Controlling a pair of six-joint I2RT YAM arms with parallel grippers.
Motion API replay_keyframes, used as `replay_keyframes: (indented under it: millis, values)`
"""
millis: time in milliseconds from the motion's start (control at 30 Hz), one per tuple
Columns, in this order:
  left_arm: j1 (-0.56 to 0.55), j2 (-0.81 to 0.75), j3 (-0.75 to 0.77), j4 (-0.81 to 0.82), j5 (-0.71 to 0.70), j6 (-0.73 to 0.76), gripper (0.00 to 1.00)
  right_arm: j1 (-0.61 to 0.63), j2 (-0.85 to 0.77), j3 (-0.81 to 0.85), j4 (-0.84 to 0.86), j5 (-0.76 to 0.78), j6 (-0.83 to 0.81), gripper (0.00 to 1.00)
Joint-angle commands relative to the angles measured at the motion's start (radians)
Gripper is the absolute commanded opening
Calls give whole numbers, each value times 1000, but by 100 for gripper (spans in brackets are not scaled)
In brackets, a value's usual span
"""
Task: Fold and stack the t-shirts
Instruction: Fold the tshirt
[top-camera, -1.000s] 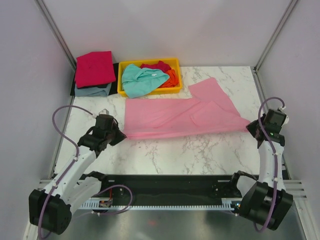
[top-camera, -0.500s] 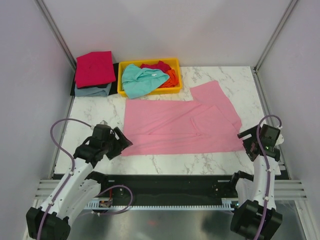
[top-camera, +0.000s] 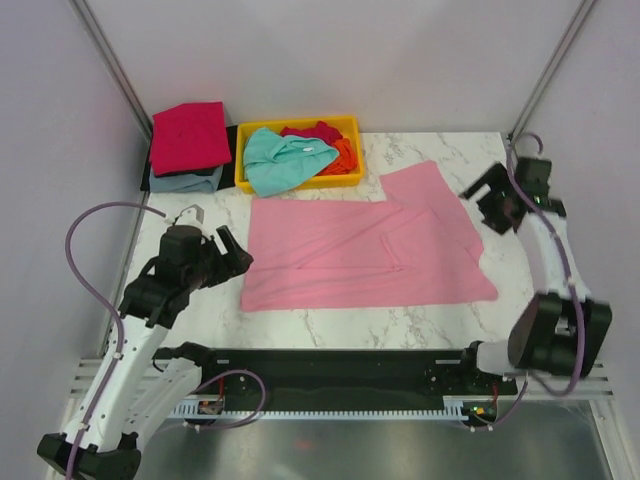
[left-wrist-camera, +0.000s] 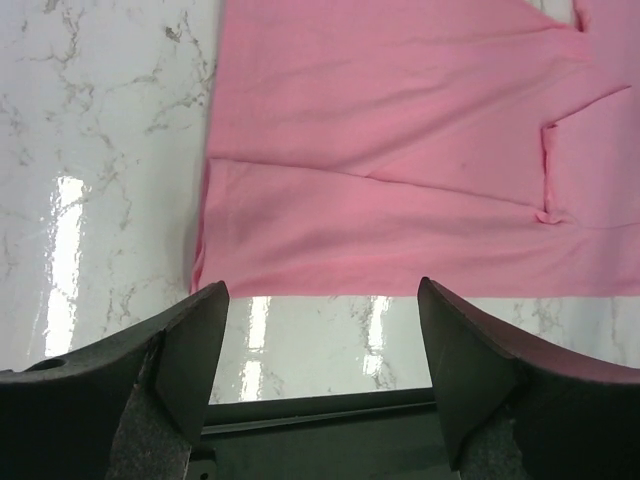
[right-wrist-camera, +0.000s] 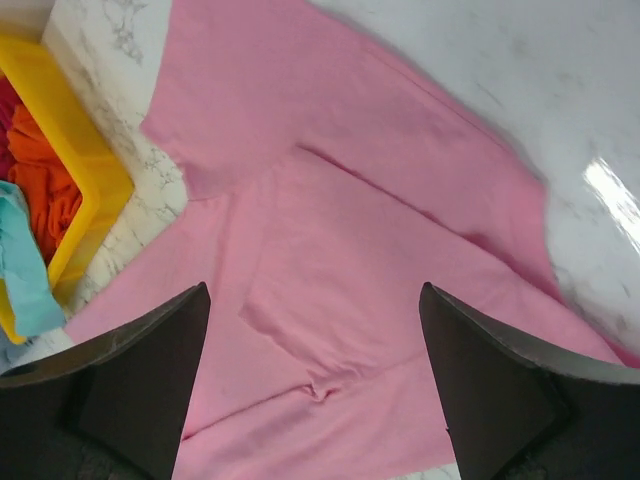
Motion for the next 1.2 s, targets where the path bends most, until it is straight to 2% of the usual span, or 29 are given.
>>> replay_keyframes:
  millis: [0, 67, 100, 167, 200, 233, 300, 333, 400, 667, 933, 1133, 1167]
  values:
    - [0, 17, 3, 36, -52, 133, 84, 120, 325, 357, 94, 37, -107, 93]
    - [0, 25, -16, 63, -61, 145, 84, 146, 473, 522, 61, 49, -136, 92]
    - [0, 34, -14, 63, -62, 144, 84, 152, 623, 708, 34, 69, -162, 91]
    - [0, 37, -19, 69, -59, 142, 84, 166, 771, 895, -55, 121, -188, 90]
    - [0, 40, -20, 70, -64, 142, 84, 172, 902, 978, -69, 121, -203, 88]
    - [0, 42, -20, 72, -69, 142, 83, 178, 966, 1132, -98, 127, -211, 87]
    - [0, 46, -23, 76, -73, 142, 83, 201, 1145, 1295, -142, 150, -249, 85]
    - [0, 54, -25, 78, -75, 142, 83, 209, 1194, 1428, -179, 188, -263, 85]
    - [0, 60, -26, 79, -69, 139, 82, 226, 1288, 1507, -181, 229, -283, 85]
    - [0, 71, -31, 78, -72, 135, 81, 253, 1362, 1460, -115, 273, -321, 80]
    - [0, 66, -31, 79, -75, 134, 80, 255, 1348, 1359, -95, 292, -312, 67]
    - [0, 82, -34, 79, -93, 136, 81, 255, 1351, 1336, -94, 275, -314, 30]
    - [0, 92, -37, 95, -99, 136, 81, 255, 1348, 1334, -92, 263, -312, 20]
